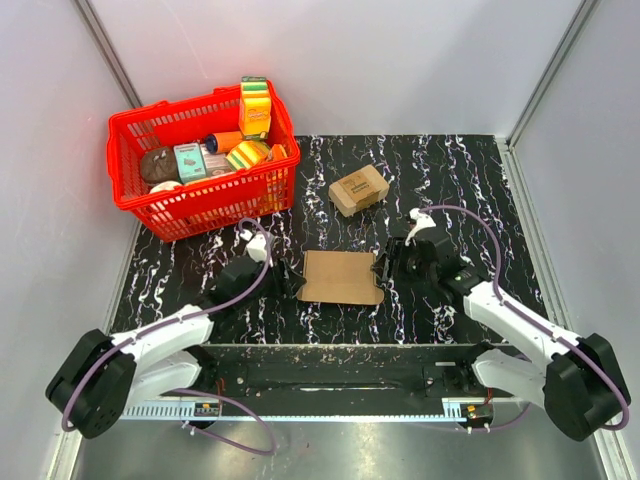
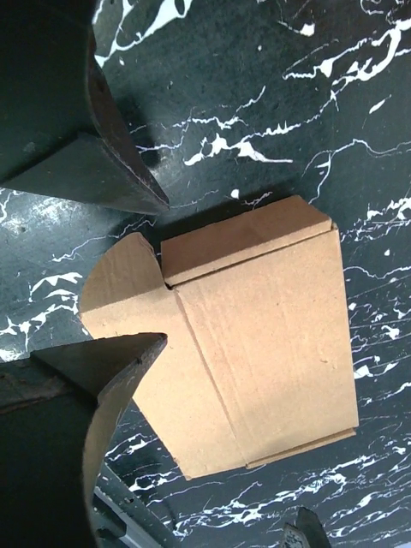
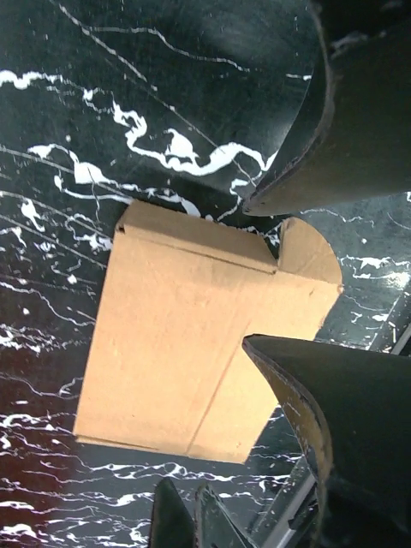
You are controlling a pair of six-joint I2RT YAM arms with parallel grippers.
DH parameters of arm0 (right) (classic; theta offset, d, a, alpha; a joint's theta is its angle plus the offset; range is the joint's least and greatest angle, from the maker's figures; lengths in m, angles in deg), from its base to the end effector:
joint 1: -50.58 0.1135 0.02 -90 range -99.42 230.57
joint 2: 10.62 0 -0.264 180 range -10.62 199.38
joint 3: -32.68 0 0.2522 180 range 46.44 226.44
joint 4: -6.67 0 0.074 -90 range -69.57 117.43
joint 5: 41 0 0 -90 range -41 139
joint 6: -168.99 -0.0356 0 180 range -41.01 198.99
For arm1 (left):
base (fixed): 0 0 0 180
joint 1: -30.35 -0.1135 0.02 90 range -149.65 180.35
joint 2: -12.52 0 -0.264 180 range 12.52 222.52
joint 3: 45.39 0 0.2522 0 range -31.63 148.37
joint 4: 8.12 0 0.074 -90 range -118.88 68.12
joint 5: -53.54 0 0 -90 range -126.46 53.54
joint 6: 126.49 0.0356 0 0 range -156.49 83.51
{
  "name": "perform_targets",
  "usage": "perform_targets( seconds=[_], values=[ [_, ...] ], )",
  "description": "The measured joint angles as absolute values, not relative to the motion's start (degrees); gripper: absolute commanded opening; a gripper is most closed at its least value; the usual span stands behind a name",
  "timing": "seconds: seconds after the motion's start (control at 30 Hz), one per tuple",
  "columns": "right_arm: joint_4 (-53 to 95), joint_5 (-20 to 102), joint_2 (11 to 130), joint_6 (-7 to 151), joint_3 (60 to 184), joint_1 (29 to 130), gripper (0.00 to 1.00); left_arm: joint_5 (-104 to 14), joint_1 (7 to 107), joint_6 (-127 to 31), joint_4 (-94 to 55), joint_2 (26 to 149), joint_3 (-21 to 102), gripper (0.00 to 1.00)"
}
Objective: Fold the paper box
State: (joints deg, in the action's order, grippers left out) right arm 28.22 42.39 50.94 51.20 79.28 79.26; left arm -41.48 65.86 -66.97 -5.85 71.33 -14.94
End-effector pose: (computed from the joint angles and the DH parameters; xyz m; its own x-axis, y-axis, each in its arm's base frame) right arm 0.1962 0.1120 0.2155 -0.7219 0.1330 -0.6791 -0.2502 0.8648 0.4353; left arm 0.1639 -0.1207 0.1714 -0.6345 -0.1680 -0.7545 0.3722 0.7891 -0.4887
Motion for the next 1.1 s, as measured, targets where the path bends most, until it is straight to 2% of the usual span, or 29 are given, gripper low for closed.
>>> perform_targets(
  seconds=[0.17, 0.5, 1.1],
  values=[
    [27.52, 45.14, 50.72, 50.28, 78.93, 81.36, 0.63, -42.36, 66.01, -67.62, -0.82, 73.32, -15.71, 0.63],
    [27.83, 54.15, 53.97, 46.89, 78.61, 81.34, 0.54, -42.38, 66.01, -67.91, 4.66, 77.12, -15.09, 0.61],
    [27.59, 54.02, 57.06, 46.30, 78.80, 81.34, 0.55, -43.16, 66.01, -66.36, 6.43, 86.06, -11.29, 0.51]
  ],
)
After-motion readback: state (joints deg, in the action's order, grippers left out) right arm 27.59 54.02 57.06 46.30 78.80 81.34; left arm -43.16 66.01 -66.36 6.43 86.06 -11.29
